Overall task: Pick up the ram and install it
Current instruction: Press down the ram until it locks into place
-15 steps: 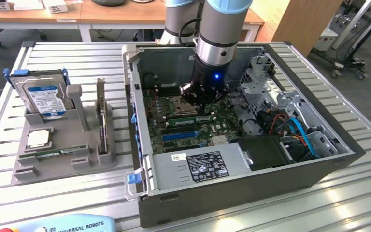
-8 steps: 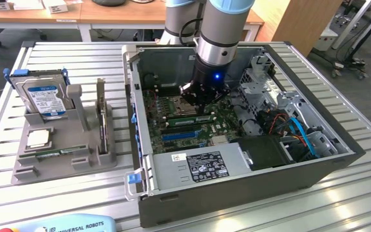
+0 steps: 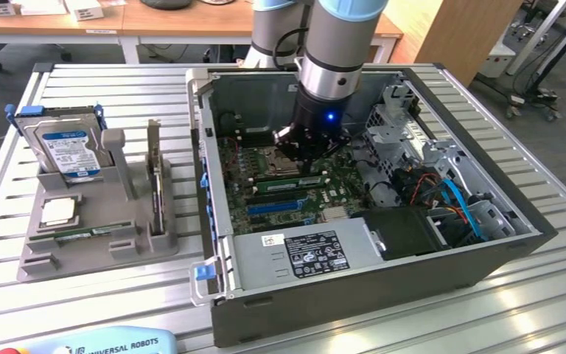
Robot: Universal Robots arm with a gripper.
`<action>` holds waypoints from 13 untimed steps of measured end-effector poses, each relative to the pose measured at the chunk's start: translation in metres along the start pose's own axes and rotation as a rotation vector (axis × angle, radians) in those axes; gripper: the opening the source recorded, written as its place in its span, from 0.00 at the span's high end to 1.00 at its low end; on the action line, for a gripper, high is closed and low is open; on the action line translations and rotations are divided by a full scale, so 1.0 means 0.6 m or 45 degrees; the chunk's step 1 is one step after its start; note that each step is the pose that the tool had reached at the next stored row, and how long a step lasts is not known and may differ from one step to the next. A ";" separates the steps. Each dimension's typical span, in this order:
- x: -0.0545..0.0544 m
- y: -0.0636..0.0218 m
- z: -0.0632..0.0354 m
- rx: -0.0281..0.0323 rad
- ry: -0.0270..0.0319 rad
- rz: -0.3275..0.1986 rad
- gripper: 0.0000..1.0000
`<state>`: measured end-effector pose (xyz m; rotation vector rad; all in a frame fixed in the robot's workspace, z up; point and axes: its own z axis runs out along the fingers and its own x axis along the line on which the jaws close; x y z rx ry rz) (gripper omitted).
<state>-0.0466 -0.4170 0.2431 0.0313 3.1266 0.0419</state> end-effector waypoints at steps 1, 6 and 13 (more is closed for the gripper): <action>0.001 0.000 0.000 0.0002 0.0000 0.000 0.90; 0.009 0.000 0.000 0.0002 -0.0006 0.000 0.90; 0.010 0.003 0.000 0.0002 -0.0005 0.000 0.90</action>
